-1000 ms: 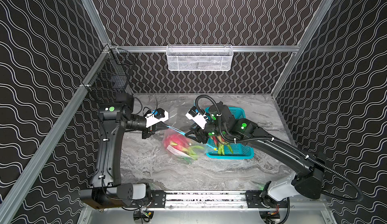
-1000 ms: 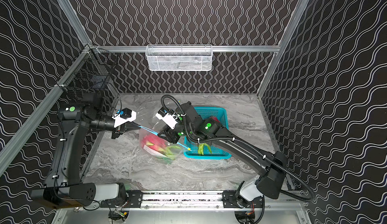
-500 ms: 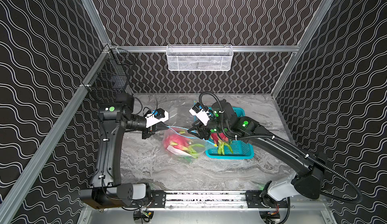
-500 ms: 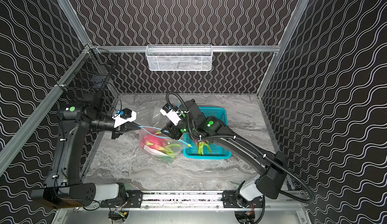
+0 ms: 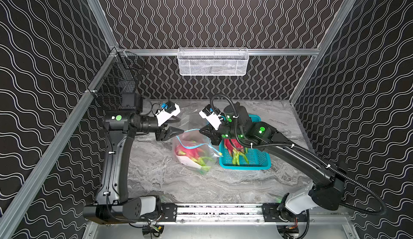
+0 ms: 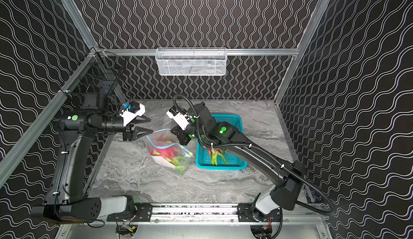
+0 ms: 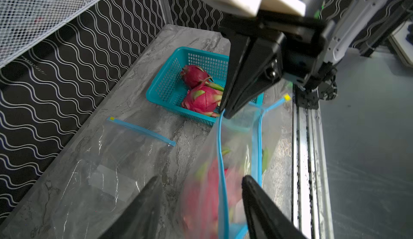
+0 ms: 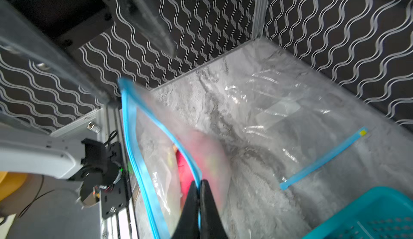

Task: Open the zip-top bag and take out the dragon fruit
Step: Open the zipper of the food storage bag at the center of the board.

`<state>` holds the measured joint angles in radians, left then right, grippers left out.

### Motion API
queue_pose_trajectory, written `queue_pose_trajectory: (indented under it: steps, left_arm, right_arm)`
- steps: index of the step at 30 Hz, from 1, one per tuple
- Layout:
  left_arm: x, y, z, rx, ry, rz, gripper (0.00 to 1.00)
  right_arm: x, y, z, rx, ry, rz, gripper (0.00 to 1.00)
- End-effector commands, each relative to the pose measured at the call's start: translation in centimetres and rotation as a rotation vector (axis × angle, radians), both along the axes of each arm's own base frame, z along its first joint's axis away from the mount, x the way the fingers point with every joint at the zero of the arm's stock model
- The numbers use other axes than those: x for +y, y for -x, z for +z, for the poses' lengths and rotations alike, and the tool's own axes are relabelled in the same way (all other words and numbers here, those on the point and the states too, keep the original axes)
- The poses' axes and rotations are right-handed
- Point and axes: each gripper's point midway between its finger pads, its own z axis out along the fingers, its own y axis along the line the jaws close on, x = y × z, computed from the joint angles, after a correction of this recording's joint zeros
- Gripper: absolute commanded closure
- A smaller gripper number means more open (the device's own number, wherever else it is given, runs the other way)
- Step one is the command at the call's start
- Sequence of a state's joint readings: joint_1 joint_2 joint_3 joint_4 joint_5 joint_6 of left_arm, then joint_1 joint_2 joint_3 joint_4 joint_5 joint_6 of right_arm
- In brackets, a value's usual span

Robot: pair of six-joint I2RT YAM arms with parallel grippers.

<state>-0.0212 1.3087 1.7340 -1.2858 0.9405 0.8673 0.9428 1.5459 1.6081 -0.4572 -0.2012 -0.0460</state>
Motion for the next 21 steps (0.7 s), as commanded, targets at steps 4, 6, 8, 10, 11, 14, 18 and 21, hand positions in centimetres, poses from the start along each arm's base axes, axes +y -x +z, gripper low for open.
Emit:
queue_pose_trajectory:
  steps: [4,6,8,10,11,14,18,21]
  left_arm:
    - [-0.9,-1.9,-1.1,0.081,-0.042,0.112,0.35]
    - [-0.6,-2.2,-3.3,0.127,-0.091,0.125,0.37]
    - [-0.5,-2.1,-5.8,0.196,-0.13,0.126,0.39]
    - [-0.5,-1.9,-7.1,0.222,-0.142,0.122,0.42]
    - [-0.3,-2.1,-7.3,0.215,-0.145,0.136,0.46]
    - [0.2,-3.0,-7.2,0.174,-0.159,0.188,0.69]
    - [0.9,-3.4,-6.6,0.118,-0.2,0.215,1.0]
    - [1.0,-2.9,-5.9,0.106,-0.205,0.206,1.0]
  right_arm:
    - [2.3,0.2,0.5,-0.066,0.004,0.035,1.0]
    - [2.6,0.4,0.3,-0.065,-0.004,0.037,1.0]
    - [2.9,0.6,0.4,-0.068,-0.014,0.039,1.0]
    - [3.0,0.6,0.5,-0.073,-0.021,0.035,1.0]
    - [3.0,0.7,0.6,-0.077,-0.027,0.032,1.0]
    - [2.8,0.6,0.8,-0.089,-0.039,0.023,1.0]
    - [2.0,0.3,0.9,-0.115,-0.038,-0.01,1.0]
    - [0.5,-0.3,1.9,-0.168,-0.042,-0.071,0.93]
